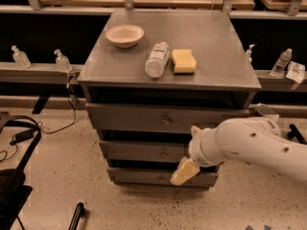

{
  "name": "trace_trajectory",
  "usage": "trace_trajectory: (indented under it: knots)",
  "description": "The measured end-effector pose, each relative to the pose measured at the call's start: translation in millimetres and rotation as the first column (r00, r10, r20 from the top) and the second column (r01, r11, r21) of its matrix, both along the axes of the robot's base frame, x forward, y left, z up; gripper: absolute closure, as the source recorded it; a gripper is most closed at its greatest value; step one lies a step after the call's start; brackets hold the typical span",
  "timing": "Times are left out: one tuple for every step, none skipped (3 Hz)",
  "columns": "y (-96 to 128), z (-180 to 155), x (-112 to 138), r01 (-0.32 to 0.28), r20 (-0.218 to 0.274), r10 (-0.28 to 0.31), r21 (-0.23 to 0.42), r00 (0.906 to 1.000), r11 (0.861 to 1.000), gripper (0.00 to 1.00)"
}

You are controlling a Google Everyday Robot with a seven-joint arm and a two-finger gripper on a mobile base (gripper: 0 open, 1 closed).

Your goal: Open middle drawer

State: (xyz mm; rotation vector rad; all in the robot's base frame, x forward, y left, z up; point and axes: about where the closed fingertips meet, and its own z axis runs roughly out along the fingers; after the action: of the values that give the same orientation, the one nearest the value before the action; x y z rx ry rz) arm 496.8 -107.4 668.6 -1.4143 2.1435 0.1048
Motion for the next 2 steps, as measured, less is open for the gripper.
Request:
trace_trajectory:
  knots:
    - [16.5,-25.9,24.7,0.047,0.052,-0.051,0.077,0.9973,0.996,0.00]
    - [21.5,-13.9,44.9,0.067,0.133,-0.084,0.123,0.9876,0.990,0.00]
